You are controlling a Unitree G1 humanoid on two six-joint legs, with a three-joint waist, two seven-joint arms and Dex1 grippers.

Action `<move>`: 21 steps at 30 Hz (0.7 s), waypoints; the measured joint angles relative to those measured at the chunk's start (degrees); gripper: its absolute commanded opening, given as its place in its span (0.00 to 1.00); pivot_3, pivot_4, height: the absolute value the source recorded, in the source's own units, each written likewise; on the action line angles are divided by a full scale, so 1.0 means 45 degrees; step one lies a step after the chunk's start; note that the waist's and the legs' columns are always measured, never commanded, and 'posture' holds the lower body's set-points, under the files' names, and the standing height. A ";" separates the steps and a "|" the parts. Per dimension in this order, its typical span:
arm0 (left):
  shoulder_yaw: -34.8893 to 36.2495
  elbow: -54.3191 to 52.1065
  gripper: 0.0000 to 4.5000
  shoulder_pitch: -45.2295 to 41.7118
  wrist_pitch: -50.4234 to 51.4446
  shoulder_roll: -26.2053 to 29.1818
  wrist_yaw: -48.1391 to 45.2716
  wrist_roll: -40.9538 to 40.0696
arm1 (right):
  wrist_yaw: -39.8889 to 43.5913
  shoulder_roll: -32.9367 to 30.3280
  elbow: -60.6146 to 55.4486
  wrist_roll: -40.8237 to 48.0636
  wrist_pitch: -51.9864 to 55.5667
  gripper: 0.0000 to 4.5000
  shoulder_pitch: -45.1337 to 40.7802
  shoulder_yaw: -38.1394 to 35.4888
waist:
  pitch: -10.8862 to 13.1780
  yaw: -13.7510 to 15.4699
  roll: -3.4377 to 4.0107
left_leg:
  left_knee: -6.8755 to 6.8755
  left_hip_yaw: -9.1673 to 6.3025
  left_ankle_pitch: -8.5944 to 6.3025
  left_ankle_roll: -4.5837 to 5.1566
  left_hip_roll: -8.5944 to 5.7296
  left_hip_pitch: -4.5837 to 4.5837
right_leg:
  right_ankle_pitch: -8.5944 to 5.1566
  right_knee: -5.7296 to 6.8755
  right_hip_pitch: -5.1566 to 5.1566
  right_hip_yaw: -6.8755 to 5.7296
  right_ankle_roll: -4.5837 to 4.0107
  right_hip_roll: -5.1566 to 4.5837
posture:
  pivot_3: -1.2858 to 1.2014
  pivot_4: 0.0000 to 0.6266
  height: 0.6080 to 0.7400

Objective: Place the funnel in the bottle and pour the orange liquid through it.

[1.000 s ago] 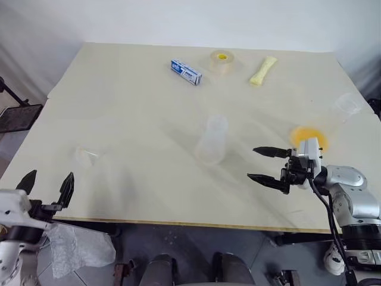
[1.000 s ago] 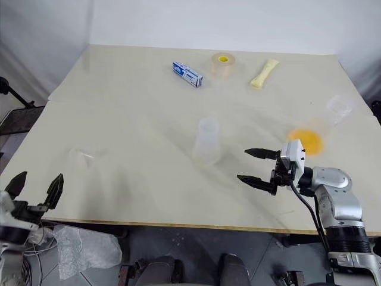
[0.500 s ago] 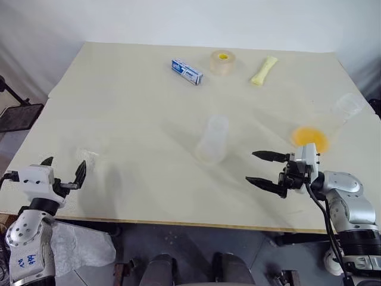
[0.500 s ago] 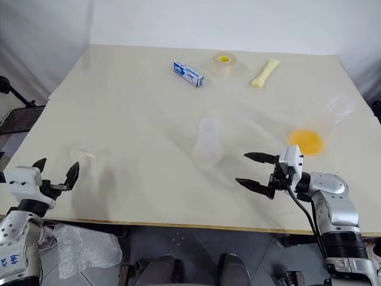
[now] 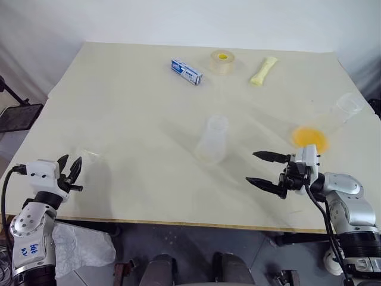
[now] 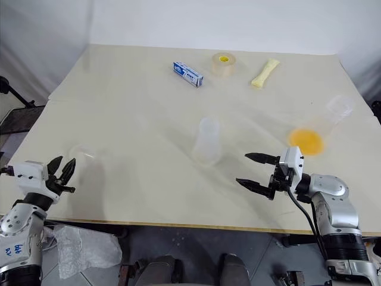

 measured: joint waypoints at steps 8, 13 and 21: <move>-0.0011 0.0519 0.00 -0.0155 -0.0198 0.0417 -0.0171 -0.0007 | -0.0085 0.0000 0.0000 -0.0048 0.0000 1.00 -0.0009 0.0001 | 0.0000 -0.0001 0.0000 | -0.0001 0.0002 0.0000 0.0000 0.0000 0.0003 | 0.0000 0.0003 -0.0001 -0.0001 0.0000 -0.0001 | 0.52 0.24 1.00; -0.0014 0.0493 0.00 -0.0169 -0.0218 0.0487 -0.0394 -0.0121 | -0.0104 0.0000 0.0000 -0.0176 0.0002 1.00 -0.0027 0.0003 | 0.0000 -0.0001 0.0000 | -0.0001 0.0001 0.0000 0.0000 -0.0001 0.0003 | 0.0000 0.0005 -0.0001 -0.0002 0.0000 -0.0003 | 0.52 0.24 1.00; -0.0150 -0.3049 0.00 -0.0233 0.2798 0.0987 -0.1619 -0.3189 | -0.0340 0.0000 -0.0060 -0.0238 0.0069 1.00 -0.0286 0.0004 | 0.0001 -0.0006 -0.0001 | 0.0001 -0.0017 0.0000 -0.0001 0.0004 0.0000 | 0.0000 0.0012 -0.0001 -0.0001 0.0000 -0.0011 | 0.52 0.24 1.00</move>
